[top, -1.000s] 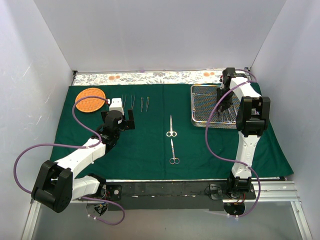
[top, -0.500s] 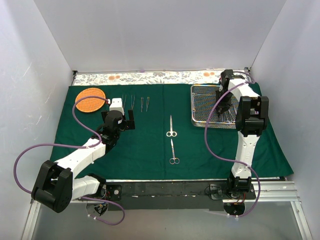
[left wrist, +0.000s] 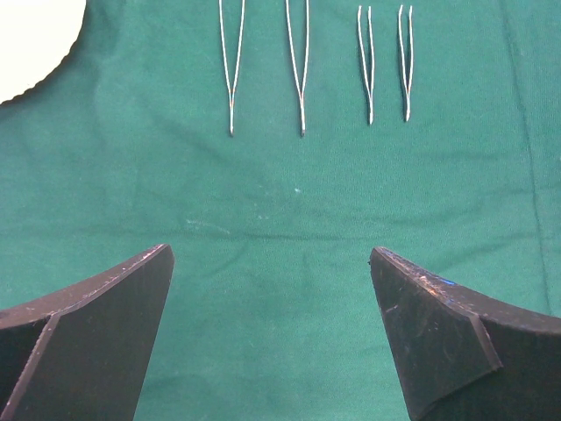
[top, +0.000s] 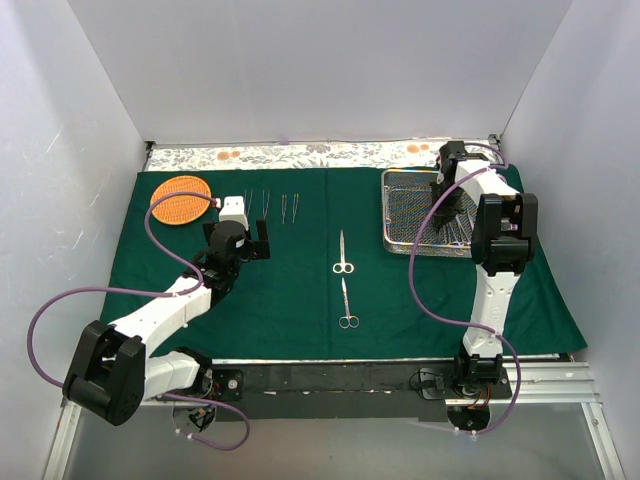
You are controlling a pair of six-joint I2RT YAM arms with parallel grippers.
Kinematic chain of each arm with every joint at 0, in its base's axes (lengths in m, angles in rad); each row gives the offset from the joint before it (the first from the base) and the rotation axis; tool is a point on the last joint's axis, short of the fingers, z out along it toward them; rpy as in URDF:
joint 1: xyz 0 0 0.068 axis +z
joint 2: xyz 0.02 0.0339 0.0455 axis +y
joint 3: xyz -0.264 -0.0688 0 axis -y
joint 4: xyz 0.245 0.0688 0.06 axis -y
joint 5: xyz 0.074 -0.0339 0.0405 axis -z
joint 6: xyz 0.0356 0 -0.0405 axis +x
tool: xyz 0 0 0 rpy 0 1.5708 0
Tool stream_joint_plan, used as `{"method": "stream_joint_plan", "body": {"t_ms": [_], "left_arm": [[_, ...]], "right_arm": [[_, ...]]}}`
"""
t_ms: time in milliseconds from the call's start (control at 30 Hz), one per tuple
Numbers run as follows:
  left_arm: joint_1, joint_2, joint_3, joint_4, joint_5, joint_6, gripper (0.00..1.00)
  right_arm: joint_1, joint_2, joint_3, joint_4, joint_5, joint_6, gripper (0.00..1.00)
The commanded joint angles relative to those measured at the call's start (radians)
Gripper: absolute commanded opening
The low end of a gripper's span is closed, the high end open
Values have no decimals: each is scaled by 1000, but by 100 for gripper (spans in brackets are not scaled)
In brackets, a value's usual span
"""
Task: Open and lay out the surgical kit
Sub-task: Pick up the medical item from the container, then place the medical item in the surgical kit.
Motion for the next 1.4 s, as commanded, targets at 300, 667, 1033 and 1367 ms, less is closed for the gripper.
{"method": "stream_joint_plan", "body": {"t_ms": [300, 667, 1033, 1367], "left_arm": [[-6, -27, -11, 19, -7, 12, 95], [-7, -27, -11, 17, -5, 12, 95], [-9, -25, -9, 17, -13, 11, 95], [-15, -19, -11, 15, -59, 14, 96]], "right_arm": [[1, -97, 33, 99, -186, 33, 1], [1, -210, 14, 199, -245, 84, 1], [73, -317, 36, 158, -258, 189, 1], [413, -329, -3, 99, -114, 373, 1]]}}
